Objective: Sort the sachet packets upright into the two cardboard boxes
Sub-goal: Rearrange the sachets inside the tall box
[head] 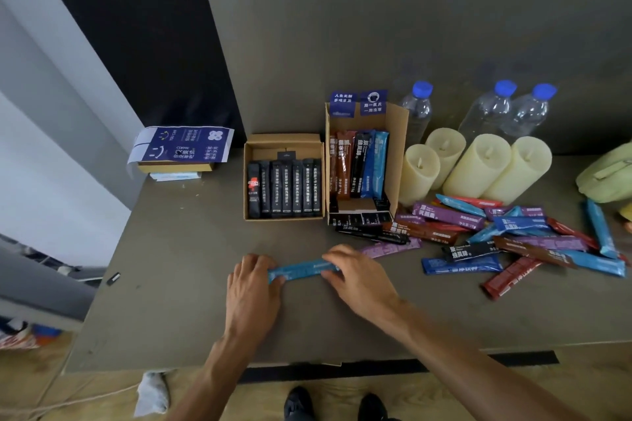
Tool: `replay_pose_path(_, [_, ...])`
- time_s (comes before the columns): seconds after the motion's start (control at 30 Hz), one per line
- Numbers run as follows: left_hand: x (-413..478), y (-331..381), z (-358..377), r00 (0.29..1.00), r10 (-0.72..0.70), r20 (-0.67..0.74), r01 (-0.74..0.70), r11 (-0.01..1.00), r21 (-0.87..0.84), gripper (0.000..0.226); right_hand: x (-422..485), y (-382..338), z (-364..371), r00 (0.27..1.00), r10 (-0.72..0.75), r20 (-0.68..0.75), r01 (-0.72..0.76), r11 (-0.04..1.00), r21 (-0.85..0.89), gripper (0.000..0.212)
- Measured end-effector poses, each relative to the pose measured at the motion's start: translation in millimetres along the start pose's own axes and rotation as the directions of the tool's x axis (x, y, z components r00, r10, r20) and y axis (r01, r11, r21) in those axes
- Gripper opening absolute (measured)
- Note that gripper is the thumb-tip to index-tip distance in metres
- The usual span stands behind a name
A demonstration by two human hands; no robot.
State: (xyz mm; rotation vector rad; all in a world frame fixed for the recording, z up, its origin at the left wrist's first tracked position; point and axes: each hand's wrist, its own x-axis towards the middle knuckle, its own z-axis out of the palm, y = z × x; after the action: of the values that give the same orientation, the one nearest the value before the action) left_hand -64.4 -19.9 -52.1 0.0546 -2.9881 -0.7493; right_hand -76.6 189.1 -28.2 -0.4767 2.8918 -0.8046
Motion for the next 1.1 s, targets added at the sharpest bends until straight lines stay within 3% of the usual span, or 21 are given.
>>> replay_pose_path(0.27, [13.0, 38.9, -37.3, 0.998, 0.045, 0.035, -0.026, 0.911, -0.412, 0.021, -10.8, 5.2, -24.6, 0.995, 0.100, 0.019, -0.101, 0.993, 0.060, 0.016])
replay_pose_path(0.33, [21.9, 59.2, -49.2, 1.000, 0.020, 0.000, -0.017, 0.860, -0.510, 0.025, -14.0, 7.5, -37.0, 0.985, 0.166, -0.040, -0.156, 0.971, 0.179, 0.009])
replay_pose_path(0.47, [43.8, 89.0, -57.0, 1.000, 0.010, 0.006, -0.005, 0.834, -0.551, 0.017, -7.2, 3.8, -61.4, 0.925, 0.355, -0.136, -0.257, 0.846, 0.467, 0.006])
replay_pose_path(0.63, [54.8, 123.0, -37.6, 0.982, 0.126, 0.138, -0.022, 0.811, -0.585, 0.007, 6.3, -5.9, -74.6, 0.902, 0.400, -0.162, -0.207, 0.730, 0.652, 0.004])
replay_pose_path(0.77, [65.5, 139.1, -23.8, 0.993, 0.062, 0.102, 0.006, 0.825, -0.566, 0.009, 8.0, 7.5, -78.7, 0.884, 0.428, -0.190, -0.223, 0.741, 0.633, 0.005])
replay_pose_path(0.9, [80.6, 155.1, -20.8, 0.995, 0.054, 0.086, 0.002, 0.834, -0.552, 0.004, 8.4, 36.7, -93.5, 0.800, 0.507, -0.320, -0.298, 0.800, 0.521, 0.009])
replay_pose_path(1.1, [108.3, 186.0, -4.6, 0.996, 0.023, 0.083, 0.019, 0.879, -0.476, 0.007, 25.7, 65.4, -99.6, 0.848, 0.419, -0.326, -0.295, 0.882, 0.368, 0.009])
